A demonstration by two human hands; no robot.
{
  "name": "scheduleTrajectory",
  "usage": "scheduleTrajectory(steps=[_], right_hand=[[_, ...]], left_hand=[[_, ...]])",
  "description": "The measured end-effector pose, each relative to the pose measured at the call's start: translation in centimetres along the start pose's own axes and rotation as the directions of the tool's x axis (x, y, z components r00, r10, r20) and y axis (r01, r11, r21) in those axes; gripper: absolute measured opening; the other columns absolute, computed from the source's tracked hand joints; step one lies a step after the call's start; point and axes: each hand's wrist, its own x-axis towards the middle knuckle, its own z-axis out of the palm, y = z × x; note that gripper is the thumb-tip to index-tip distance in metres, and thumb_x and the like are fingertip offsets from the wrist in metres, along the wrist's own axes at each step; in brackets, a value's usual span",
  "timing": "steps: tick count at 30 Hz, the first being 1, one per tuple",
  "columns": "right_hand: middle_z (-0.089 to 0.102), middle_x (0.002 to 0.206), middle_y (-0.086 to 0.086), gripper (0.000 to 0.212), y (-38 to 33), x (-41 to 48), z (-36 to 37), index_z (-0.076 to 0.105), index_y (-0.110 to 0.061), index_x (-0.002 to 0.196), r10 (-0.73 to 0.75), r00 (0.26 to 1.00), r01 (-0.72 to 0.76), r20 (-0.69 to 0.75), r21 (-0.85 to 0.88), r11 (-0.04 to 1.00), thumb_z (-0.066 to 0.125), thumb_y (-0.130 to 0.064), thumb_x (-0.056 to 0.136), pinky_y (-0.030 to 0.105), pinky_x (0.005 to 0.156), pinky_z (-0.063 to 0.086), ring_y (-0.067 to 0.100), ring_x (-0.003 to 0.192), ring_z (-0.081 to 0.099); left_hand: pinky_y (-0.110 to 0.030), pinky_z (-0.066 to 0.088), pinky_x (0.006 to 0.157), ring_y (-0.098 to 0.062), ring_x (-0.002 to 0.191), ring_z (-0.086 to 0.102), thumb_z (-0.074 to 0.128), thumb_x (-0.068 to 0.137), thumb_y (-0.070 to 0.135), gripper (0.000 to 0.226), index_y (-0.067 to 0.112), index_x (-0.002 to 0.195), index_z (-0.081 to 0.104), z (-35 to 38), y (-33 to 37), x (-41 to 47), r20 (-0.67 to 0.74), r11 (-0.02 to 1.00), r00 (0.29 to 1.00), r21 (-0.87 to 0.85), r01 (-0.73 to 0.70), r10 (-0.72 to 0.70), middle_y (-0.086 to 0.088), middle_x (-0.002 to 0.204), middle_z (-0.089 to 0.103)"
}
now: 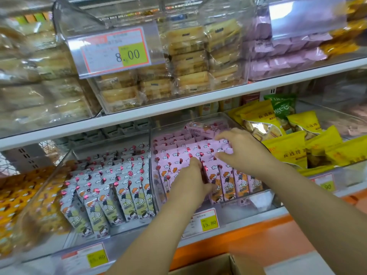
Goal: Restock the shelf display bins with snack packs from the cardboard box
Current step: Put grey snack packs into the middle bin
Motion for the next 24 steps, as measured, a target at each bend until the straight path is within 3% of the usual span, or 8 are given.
scheduleTrajectory(steps=[5, 10, 14, 16, 18, 19, 21, 24], right_hand=[[0.044, 0.134, 0.013, 0.045, -0.7, 3.2, 1.8, 0.046, -0.029, 0.139, 0.061, 0.998, -0.061, -0.004, -0.025, 0.998, 0.054, -0.032, 0.094, 0.042, 0.104, 0.035, 0.031, 0.129, 0.029], [0.042, 0.142, 0.011, 0.038, -0.2, 5.1, 3.6, 0.051, -0.029, 0.135, 0.104, 0.995, -0.103, 0.006, -0.089, 0.991, 0.046, -0.027, 0.098, 0.044, 0.108, 0.031, 0.035, 0.134, 0.024], [0.059, 0.119, 0.017, 0.03, -0.2, 5.0, 3.6, 0.068, -0.021, 0.117, 0.065, 0.995, -0.063, -0.072, 0.041, 0.997, 0.045, -0.018, 0.098, 0.039, 0.086, 0.05, 0.033, 0.101, 0.055], [0.061, 0.112, 0.015, 0.03, -0.6, 4.3, 2.7, 0.069, -0.022, 0.115, 0.017, 0.995, -0.006, -0.102, 0.108, 0.994, 0.046, -0.016, 0.097, 0.032, 0.072, 0.05, 0.027, 0.081, 0.058], [0.054, 0.112, 0.01, 0.03, -1.6, 3.2, 1.4, 0.067, -0.024, 0.119, -0.032, 0.992, 0.052, -0.119, 0.17, 0.984, 0.049, -0.015, 0.097, 0.021, 0.071, 0.041, 0.023, 0.08, 0.056], [0.049, 0.111, 0.007, 0.03, -2.2, 2.5, 0.9, 0.066, -0.025, 0.12, -0.053, 0.991, 0.08, -0.124, 0.221, 0.972, 0.05, -0.015, 0.097, 0.015, 0.071, 0.038, 0.019, 0.084, 0.055], [0.044, 0.11, -0.003, 0.029, -3.4, 0.7, 0.4, 0.066, -0.027, 0.117, -0.117, 0.987, 0.148, -0.108, 0.356, 0.923, 0.054, -0.013, 0.095, 0.008, 0.073, 0.036, 0.01, 0.092, 0.051], [0.043, 0.109, -0.016, 0.033, -4.7, -1.8, 0.5, 0.062, -0.043, 0.103, -0.228, 0.973, 0.216, -0.038, 0.499, 0.839, 0.058, -0.013, 0.093, 0.002, 0.082, 0.037, -0.001, 0.099, 0.05]], left_hand=[[-0.027, 0.049, 0.067, -0.009, 0.076, 0.062, 0.07, 0.086, 0.026, 0.032, 0.026, 0.109, 0.048, -2.0, -1.4, -0.1, -0.023, 0.995, 0.995, 0.006, -0.1, 0.101, 0.009, 0.084, 0.07], [-0.029, 0.053, 0.073, -0.003, 0.078, 0.06, 0.06, 0.092, 0.026, 0.018, 0.032, 0.108, 0.054, -4.8, -1.8, -0.2, -0.139, 0.97, 0.967, 0.145, -0.196, 0.216, 0.017, 0.092, 0.063], [-0.027, 0.054, 0.073, 0.001, 0.076, 0.06, 0.061, 0.092, 0.022, 0.015, 0.034, 0.099, 0.054, -6.5, -2.0, 0.1, -0.243, 0.979, 0.949, 0.043, -0.198, 0.202, 0.021, 0.086, 0.059], [-0.011, 0.049, 0.064, 0.004, 0.076, 0.058, 0.061, 0.092, 0.025, 0.019, 0.028, 0.11, 0.058, -7.1, -2.2, 0.3, -0.29, 0.982, 0.942, -0.023, -0.185, 0.17, 0.018, 0.095, 0.062], [-0.004, 0.045, 0.057, -0.001, 0.08, 0.061, 0.061, 0.092, 0.031, 0.036, 0.021, 0.126, 0.053, -7.7, -2.3, 0.3, -0.327, 0.982, 0.938, -0.108, -0.157, 0.114, 0.009, 0.109, 0.065], [-0.007, 0.047, 0.062, -0.006, 0.085, 0.063, 0.059, 0.092, 0.036, 0.042, 0.02, 0.13, 0.05, -7.9, -2.3, 0.1, -0.34, 0.975, 0.937, -0.167, -0.146, 0.082, 0.006, 0.112, 0.065], [-0.029, 0.055, 0.08, -0.014, 0.097, 0.065, 0.055, 0.091, 0.045, 0.046, 0.021, 0.13, 0.048, -8.0, -2.2, -0.2, -0.351, 0.946, 0.936, -0.29, -0.145, 0.036, 0.003, 0.114, 0.066], [-0.045, 0.056, 0.083, -0.015, 0.096, 0.067, 0.054, 0.091, 0.048, 0.041, 0.024, 0.123, 0.043, -7.9, -2.0, -0.9, -0.354, 0.889, 0.935, -0.432, -0.15, -0.015, 0.003, 0.107, 0.068]])
